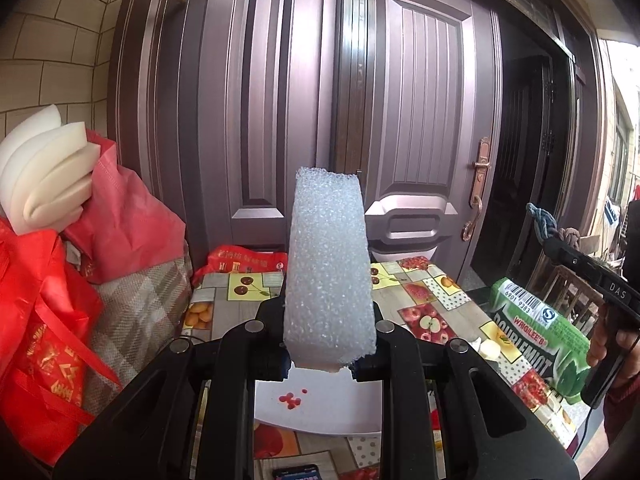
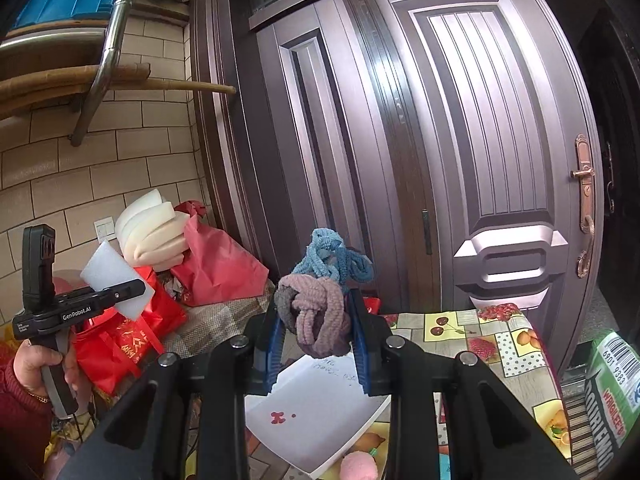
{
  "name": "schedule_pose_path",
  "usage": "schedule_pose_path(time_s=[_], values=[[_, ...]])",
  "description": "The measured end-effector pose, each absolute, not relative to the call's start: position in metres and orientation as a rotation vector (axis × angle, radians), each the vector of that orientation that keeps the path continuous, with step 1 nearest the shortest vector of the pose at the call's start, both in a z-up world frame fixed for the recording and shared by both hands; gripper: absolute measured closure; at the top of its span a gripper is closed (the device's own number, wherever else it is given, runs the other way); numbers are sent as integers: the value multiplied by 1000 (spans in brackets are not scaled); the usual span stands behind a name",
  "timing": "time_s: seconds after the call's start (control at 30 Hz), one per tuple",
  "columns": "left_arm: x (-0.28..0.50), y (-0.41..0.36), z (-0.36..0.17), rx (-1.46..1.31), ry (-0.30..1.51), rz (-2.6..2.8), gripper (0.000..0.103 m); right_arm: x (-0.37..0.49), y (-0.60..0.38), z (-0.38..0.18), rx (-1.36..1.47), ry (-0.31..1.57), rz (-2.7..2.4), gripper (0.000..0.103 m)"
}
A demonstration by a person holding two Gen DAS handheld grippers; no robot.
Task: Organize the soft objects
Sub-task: 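Lift the foam block with the left tool while the right tool carries the rope over the white box, then open the left tool to drop the foam into the box while the right tool releases the rope there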
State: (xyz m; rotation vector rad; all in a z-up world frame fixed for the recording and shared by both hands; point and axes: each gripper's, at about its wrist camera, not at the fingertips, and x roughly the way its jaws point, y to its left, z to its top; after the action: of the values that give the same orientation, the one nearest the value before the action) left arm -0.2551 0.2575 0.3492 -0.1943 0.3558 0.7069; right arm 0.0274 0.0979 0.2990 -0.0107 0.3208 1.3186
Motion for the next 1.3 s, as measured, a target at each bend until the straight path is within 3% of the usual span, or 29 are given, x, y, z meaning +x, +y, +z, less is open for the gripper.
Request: schedule_pose_path(time_s=[0.2, 0.53, 0.8, 0.83, 0.87, 0.9, 0.93, 0.97, 1.0, 1.07, 1.1, 1.3], values=[[-225, 297, 297, -274, 473, 713, 83, 28, 143, 259, -84, 431, 1341, 74], [-159, 346, 146, -500, 728, 669, 83, 33, 221, 137, -321, 721, 1295, 74], [-142, 362, 90, -573, 759, 780, 83, 28, 262, 79, -413, 844, 1297, 71], [-143, 362, 88, -560, 750, 808, 79, 28, 265, 77, -422, 836, 1291, 71], [-145, 364, 86, -545, 733, 834, 54, 26, 267, 75, -433, 823, 1285, 69], [-147, 363, 86, -533, 713, 864, 31, 24, 271, 71, -446, 812, 1284, 58], [-151, 365, 86, -531, 687, 882, 1, 24, 271, 69, -451, 802, 1280, 48], [-155, 363, 87, -526, 652, 892, 0, 23, 272, 67, -453, 791, 1276, 25], [-157, 363, 88, -523, 638, 905, 0, 23, 272, 66, -452, 778, 1275, 13], [-159, 362, 90, -512, 633, 933, 0, 22, 274, 64, -465, 756, 1262, 8], [-159, 359, 92, -505, 626, 951, 0, 21, 274, 64, -470, 749, 1254, 0], [-174, 312, 128, -531, 445, 1002, 0, 20, 258, 78, -413, 722, 1219, 0]])
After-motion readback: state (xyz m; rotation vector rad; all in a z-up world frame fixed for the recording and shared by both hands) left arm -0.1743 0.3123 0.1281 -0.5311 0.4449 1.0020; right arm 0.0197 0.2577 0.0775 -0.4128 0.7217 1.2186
